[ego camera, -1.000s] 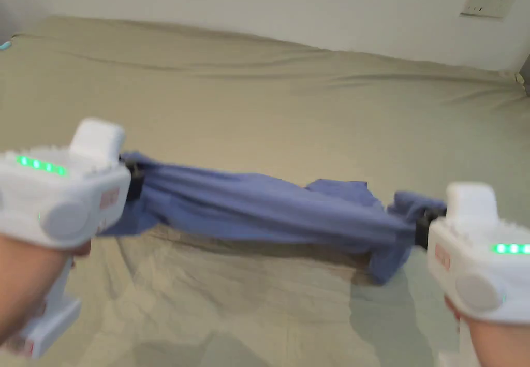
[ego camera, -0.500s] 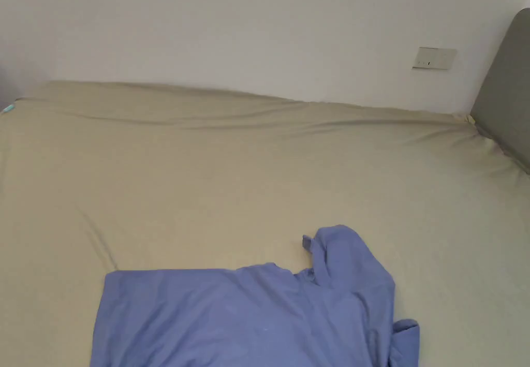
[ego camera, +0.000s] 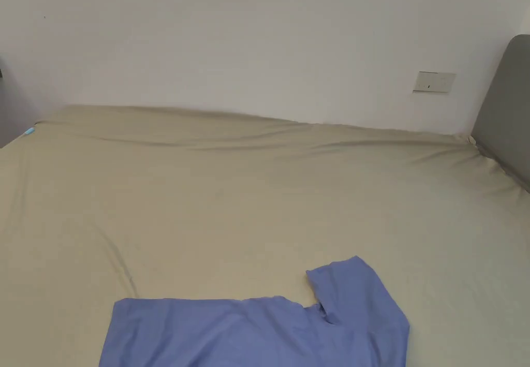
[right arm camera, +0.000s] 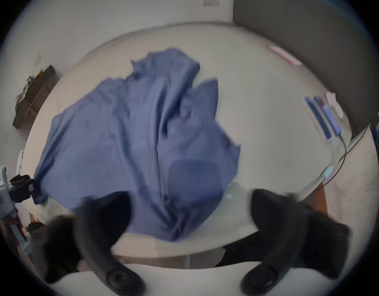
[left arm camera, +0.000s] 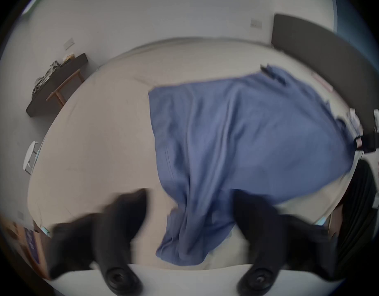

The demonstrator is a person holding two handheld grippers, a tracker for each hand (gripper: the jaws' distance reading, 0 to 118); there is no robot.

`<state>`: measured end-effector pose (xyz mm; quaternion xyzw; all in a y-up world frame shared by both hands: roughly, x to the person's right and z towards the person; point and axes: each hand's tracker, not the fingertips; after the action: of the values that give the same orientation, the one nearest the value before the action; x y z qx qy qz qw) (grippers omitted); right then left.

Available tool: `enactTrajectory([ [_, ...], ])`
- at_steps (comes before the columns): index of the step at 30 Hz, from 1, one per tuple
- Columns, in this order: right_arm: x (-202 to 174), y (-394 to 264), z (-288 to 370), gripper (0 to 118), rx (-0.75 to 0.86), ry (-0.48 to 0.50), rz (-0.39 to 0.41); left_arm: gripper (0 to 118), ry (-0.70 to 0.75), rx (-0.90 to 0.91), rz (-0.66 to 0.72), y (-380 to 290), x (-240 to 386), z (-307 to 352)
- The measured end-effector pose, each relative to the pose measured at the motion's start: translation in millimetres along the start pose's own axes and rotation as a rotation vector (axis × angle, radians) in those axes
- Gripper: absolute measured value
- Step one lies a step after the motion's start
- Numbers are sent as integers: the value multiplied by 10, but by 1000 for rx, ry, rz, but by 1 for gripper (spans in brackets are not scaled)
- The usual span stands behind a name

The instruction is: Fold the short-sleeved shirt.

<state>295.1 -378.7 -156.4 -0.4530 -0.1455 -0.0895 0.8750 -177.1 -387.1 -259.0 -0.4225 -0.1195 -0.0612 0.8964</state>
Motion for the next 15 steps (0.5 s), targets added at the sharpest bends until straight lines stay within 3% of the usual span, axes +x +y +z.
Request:
enactTrajectory([
  [1, 0, 110, 103, 114, 75, 2, 27, 114, -3, 46, 42, 105, -12, 72],
  [4, -49, 509, 418, 113, 255, -21, 143, 114, -8, 231, 128, 515, -68, 422],
  [9, -305, 1191, 1080, 111, 604, 22, 268, 113, 12, 585, 189, 1207, 111, 1108],
  [12, -492, 1482, 1416, 87, 760, 16, 317, 104, 103, 704, 110, 1550, 325, 1440],
  [14, -666, 1615, 1602, 81, 833, 14, 335, 99, 183, 770, 46, 1701, 495, 1587],
  [15, -746, 1673, 1675, 62, 863, 25, 338, 79, 195, 811, 9, 1777, 577, 1649],
])
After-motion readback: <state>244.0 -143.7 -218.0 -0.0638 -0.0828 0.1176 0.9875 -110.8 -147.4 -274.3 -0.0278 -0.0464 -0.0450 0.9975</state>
